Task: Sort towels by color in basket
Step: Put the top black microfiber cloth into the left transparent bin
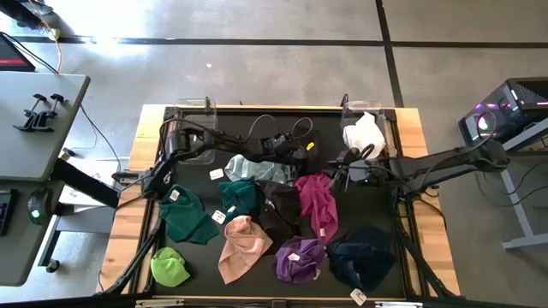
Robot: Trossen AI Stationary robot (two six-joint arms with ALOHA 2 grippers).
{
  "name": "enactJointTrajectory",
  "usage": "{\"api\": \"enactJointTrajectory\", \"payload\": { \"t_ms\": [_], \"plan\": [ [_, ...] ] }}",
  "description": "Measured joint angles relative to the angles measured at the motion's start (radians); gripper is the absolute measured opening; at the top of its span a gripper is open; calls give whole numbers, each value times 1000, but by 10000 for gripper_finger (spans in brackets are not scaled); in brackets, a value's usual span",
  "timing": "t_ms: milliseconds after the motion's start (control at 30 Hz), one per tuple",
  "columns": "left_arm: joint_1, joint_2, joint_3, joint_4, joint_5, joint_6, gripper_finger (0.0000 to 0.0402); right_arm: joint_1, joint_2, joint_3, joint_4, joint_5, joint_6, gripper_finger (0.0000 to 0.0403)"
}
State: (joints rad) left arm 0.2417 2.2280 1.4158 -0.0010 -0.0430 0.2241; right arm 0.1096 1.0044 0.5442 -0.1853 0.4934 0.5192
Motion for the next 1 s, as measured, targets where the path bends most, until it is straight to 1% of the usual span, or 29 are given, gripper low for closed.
{"api": "enactJointTrajectory", "payload": {
  "t_ms": [100,233,267,333,400,467,500,567,633,700,767,800,867,933,1000],
  "plan": [
    [-2,0,0,-31,0,-8,148,14,41,0,61,-1,0,158],
    [-4,-17,-3,-47,-7,-4,34,55,78,0,142,15,-2,158],
    [-7,-26,-5,-58,-11,-6,20,73,82,0,152,29,-2,158],
    [-19,-54,-9,-88,-45,-9,17,111,85,0,188,72,-3,158],
    [-40,-104,-13,-138,-110,2,18,156,82,0,194,143,-4,158],
    [-73,-180,-13,-183,-193,24,11,196,81,0,212,218,-12,158],
    [-91,-222,-12,-204,-253,37,7,215,79,0,211,252,-18,158],
    [-139,-305,-24,-215,-415,69,6,244,82,0,215,311,-35,158],
    [-189,-375,-53,-231,-612,112,6,257,83,0,212,354,-53,158],
    [-238,-442,-77,-250,-782,147,7,262,83,0,213,372,-51,158],
    [-285,-522,-98,-301,-926,149,7,266,83,0,212,371,-49,158],
    [-306,-564,-108,-345,-982,128,7,270,83,0,212,372,-49,158],
    [-339,-645,-128,-499,-1060,21,7,276,83,0,213,371,-49,158],
    [-359,-714,-136,-714,-1090,-166,7,285,83,0,213,371,-50,158],
    [-364,-794,-142,-951,-1095,-411,7,290,83,0,216,372,-53,158]
  ]
}}
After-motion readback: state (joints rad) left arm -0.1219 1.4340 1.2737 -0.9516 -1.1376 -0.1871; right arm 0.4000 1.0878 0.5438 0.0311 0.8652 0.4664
